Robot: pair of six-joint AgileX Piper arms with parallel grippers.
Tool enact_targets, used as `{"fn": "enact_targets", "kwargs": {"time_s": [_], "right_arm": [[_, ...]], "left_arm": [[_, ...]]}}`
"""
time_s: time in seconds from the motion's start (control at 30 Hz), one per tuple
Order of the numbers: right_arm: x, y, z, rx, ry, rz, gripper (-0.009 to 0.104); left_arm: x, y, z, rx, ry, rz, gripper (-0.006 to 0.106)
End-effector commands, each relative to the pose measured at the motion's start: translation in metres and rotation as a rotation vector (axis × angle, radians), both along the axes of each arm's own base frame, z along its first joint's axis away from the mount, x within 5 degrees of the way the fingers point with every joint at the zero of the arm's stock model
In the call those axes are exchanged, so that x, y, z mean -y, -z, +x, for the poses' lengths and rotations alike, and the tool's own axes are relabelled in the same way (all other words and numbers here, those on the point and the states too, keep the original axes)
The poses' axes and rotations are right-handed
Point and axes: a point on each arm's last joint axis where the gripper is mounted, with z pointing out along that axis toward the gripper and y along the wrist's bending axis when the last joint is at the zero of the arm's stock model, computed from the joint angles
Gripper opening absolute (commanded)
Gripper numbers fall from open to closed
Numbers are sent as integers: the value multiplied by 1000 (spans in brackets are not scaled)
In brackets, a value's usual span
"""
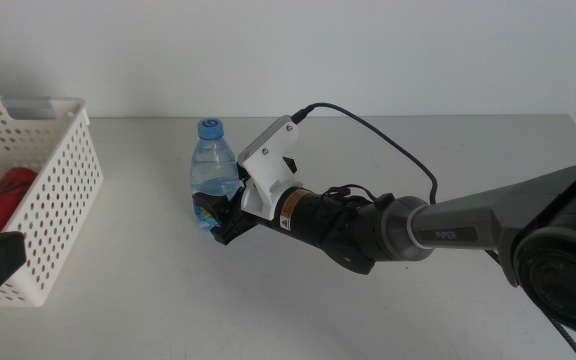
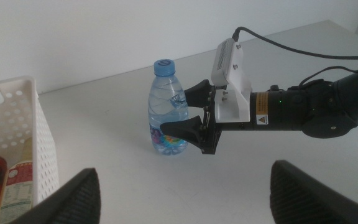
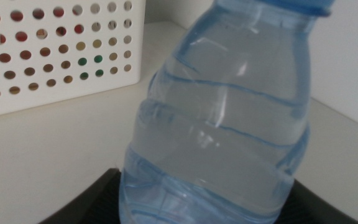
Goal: Use arms to grab the bottles and put them into the dustbin to the left of the table.
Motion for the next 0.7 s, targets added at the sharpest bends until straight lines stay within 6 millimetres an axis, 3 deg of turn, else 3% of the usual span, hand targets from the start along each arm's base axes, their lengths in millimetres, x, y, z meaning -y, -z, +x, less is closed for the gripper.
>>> {"fn": "enact_targets", "kwargs": {"time_s": [0.0, 0.13, 0.23, 0.33, 0.5, 0.6, 0.67], "right_arm": [[-4, -58, 2, 171, 1, 165, -1], [-2, -52, 6, 137, 56, 172, 0], [0, -51, 8, 118, 88, 174, 9], [-2, -51, 6, 111, 79, 155, 28], [-2, -58, 3, 70, 82, 140, 71], [-1, -71, 0, 12, 97, 135, 85], [2, -81, -4, -59, 118, 109, 86]], "left_arm": [[1, -13, 2, 78, 3, -47, 93], [1, -13, 2, 78, 3, -47, 93], [1, -13, 2, 78, 3, -47, 93], [1, -13, 2, 78, 3, -47, 93], [1, -13, 2, 78, 3, -47, 93], [1, -13, 2, 78, 3, -47, 93], [1, -13, 2, 78, 3, -47, 93]]}}
